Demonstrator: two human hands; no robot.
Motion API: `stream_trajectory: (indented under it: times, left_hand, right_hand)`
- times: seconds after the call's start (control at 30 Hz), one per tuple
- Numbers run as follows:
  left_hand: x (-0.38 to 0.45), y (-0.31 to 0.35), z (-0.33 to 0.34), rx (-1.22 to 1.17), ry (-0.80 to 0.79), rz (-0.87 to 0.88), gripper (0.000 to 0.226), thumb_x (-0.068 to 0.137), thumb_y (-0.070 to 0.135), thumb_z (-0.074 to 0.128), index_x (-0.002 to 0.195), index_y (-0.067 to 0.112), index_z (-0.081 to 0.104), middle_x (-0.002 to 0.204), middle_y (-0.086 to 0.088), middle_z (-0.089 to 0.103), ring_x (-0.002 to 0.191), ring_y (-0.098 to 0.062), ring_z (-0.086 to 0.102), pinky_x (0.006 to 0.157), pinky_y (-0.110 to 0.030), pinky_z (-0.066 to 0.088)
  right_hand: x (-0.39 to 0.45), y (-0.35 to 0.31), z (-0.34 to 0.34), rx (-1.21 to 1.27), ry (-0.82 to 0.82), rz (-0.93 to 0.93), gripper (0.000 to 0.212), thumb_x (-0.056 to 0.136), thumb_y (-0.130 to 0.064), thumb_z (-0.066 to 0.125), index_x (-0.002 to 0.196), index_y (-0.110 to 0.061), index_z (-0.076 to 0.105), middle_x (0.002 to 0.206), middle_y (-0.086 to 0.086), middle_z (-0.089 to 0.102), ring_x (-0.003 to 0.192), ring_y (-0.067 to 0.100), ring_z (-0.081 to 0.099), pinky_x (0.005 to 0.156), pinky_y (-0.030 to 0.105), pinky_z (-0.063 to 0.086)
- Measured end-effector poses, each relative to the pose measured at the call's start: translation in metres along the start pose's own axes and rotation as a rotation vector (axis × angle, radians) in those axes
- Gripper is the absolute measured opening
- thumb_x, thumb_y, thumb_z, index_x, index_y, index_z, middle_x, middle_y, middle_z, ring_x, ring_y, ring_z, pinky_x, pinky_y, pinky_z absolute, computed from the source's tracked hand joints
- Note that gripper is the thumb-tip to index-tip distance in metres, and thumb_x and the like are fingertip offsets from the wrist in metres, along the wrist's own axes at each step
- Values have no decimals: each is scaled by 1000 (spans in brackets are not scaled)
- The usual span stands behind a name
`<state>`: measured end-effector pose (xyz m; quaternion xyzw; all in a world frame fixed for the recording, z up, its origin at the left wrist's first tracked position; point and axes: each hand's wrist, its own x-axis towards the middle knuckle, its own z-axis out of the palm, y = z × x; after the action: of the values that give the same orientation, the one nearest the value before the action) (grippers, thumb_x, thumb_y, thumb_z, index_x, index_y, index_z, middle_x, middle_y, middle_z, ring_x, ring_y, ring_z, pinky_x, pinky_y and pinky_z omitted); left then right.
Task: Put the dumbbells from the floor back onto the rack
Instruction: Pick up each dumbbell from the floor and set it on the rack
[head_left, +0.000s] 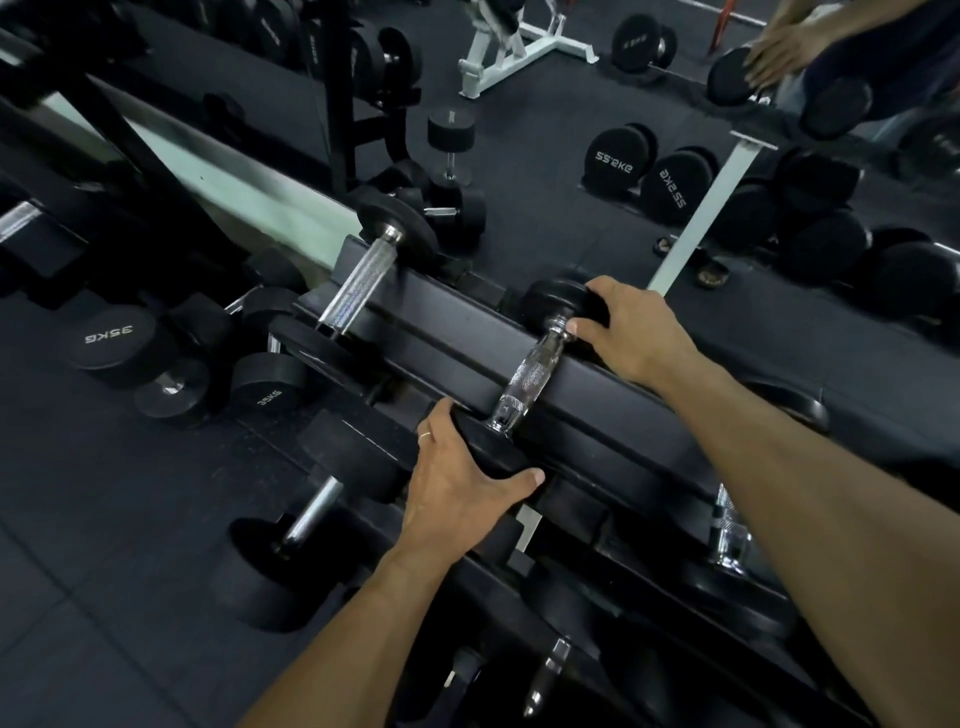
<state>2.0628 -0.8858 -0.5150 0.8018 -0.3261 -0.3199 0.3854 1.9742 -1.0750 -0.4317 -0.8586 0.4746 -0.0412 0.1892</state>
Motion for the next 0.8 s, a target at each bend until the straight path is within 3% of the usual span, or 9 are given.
stream_trajectory:
  times: [0.17, 0.27, 0.37, 0.5, 0.67, 0.8]
  left_hand:
    - [-3, 0, 1, 5, 11, 0, 119, 62, 49, 85, 150, 25, 9, 155, 1, 20, 139, -18, 31, 101, -25, 29]
    - [-10, -1, 1, 61, 36, 38, 116, 65, 51, 82, 150, 25, 7, 156, -4, 15, 143, -22, 24, 113, -39, 33]
    - [-22, -2, -1, 121, 70, 120, 108, 74, 52, 76, 151, 22, 6, 160, -5, 7, 149, -23, 7, 116, -48, 30]
    - [-40, 5, 4, 200, 126, 224, 103, 80, 53, 69, 152, 13, 7, 162, -7, 6, 149, -15, -10, 121, -45, 16]
    - [-77, 25, 36, 229, 144, 335, 97, 83, 54, 64, 152, 8, 14, 161, -9, 12, 150, -17, -8, 122, -46, 13]
    - [-108, 45, 86, 188, 69, 294, 97, 84, 59, 59, 153, 13, 10, 163, -2, 3, 148, -9, -14, 122, -42, 11]
  right_hand:
    - [-3, -4, 6, 24, 17, 45, 46, 95, -31, 60, 135, -13, 45, 120, 14, 61, 111, 36, 58, 96, 45, 47]
    - [-15, -4, 8, 38, 12, 71, 57, 93, -30, 61, 140, -10, 37, 127, 18, 54, 118, 37, 52, 98, 43, 42]
    - [-36, 0, 4, 31, 10, 90, 62, 93, -30, 62, 144, -10, 33, 133, 18, 51, 120, 36, 51, 98, 42, 42]
    - [-64, 11, -6, -11, 3, 76, 63, 95, -33, 58, 148, -11, 31, 139, 15, 48, 124, 34, 50, 100, 41, 42]
    - [-95, 44, -31, -38, 97, 35, 54, 95, -32, 58, 143, -11, 42, 133, 11, 52, 120, 31, 53, 99, 39, 43]
    - [-116, 87, -50, -24, 178, 41, 50, 94, -29, 58, 139, -11, 48, 133, 11, 54, 122, 32, 51, 99, 40, 43]
